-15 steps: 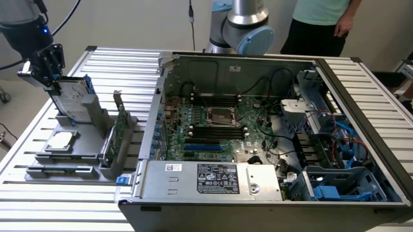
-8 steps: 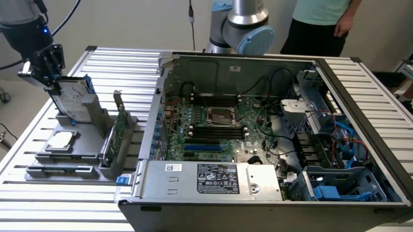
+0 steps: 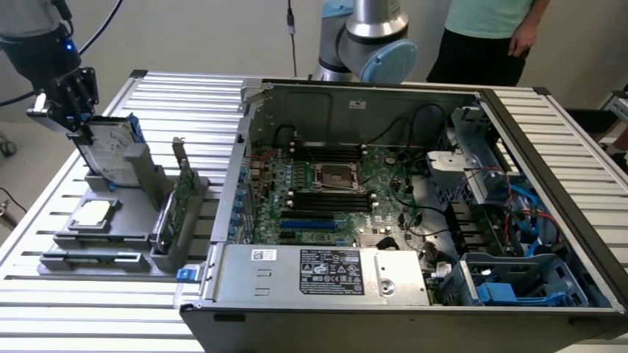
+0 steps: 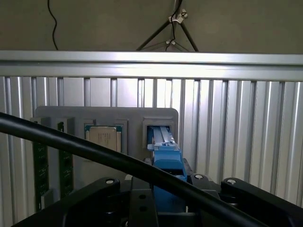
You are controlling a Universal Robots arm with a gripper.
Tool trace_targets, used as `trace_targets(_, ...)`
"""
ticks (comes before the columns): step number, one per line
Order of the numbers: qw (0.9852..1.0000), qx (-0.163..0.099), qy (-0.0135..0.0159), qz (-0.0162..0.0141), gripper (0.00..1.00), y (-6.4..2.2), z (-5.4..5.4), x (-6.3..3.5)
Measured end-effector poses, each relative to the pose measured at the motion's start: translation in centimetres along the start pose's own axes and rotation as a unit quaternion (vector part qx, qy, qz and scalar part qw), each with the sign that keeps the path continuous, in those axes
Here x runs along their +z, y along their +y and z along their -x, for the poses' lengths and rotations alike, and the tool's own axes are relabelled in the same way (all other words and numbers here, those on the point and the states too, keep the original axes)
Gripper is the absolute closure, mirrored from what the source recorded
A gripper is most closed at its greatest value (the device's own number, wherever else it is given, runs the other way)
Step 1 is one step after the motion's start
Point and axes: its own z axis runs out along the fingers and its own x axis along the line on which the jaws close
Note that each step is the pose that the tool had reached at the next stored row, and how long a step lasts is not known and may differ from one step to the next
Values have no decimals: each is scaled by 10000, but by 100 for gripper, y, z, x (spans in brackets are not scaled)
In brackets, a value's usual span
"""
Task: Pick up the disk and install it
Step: 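Pick up the disk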
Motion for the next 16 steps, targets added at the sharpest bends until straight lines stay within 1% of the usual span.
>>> trace_targets(5, 10000, 0, -1, -1, 68, 0, 0, -17)
trace_targets(16, 10000, 0, 0, 0, 68, 2, -4, -130)
